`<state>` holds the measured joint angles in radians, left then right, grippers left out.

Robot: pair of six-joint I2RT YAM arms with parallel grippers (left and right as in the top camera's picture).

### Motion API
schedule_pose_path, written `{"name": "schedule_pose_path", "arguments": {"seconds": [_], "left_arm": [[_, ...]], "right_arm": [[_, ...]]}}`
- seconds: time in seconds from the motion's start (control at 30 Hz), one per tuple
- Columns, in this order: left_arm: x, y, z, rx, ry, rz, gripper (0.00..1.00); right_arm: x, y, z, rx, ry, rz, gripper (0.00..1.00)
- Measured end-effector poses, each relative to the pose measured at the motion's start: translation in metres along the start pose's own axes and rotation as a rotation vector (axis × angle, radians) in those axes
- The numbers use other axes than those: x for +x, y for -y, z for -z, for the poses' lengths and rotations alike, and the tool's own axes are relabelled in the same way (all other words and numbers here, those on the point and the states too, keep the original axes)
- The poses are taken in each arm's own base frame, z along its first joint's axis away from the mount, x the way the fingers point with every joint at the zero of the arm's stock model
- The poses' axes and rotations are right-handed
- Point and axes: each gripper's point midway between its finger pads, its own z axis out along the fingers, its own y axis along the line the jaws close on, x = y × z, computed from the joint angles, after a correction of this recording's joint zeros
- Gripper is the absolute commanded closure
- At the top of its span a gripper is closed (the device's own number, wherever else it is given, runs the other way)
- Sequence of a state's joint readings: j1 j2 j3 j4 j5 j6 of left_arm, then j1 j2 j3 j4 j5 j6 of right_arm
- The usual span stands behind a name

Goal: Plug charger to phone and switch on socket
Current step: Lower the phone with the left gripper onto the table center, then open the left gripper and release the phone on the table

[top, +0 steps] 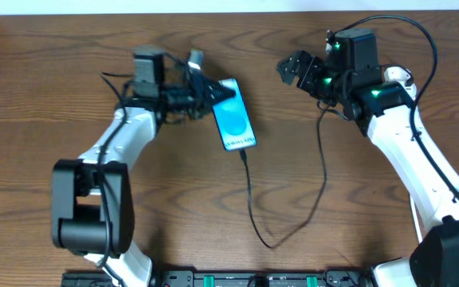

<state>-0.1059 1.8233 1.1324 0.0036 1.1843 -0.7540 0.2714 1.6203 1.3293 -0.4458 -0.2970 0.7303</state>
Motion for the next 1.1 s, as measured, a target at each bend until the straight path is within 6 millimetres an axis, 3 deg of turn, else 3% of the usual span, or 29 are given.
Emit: {"name": "schedule_pose_path", "arguments": {"seconds": [0.2, 0.6, 0.83, 0.97, 1.1], "left_arm": [[0.025, -0.058, -0.024, -0.264, -0.014, 0.024, 0.93], [0.061, -0.109, -0.071, -0.453, -0.119, -0.073, 0.92], [0.069, -0.124, -0.079, -0.480, -0.146, -0.056, 0.92], [0.068, -0.124, -0.079, -0.481, -0.145, -0.059, 0.74], [0.068, -0.125, -0.079, -0.485, -0.142, -0.057, 0.64]], "right_arm": [[0.005, 0.005, 0.002, 0.021, -0.018, 0.008, 0.01], [0.011, 0.011, 0.002, 0.045, -0.042, 0.020, 0.01], [0.011, 0.013, 0.002, 0.059, -0.042, 0.033, 0.01], [0.011, 0.014, 0.002, 0.060, -0.042, 0.036, 0.01], [0.012, 0.015, 0.002, 0.067, -0.044, 0.036, 0.01]]}}
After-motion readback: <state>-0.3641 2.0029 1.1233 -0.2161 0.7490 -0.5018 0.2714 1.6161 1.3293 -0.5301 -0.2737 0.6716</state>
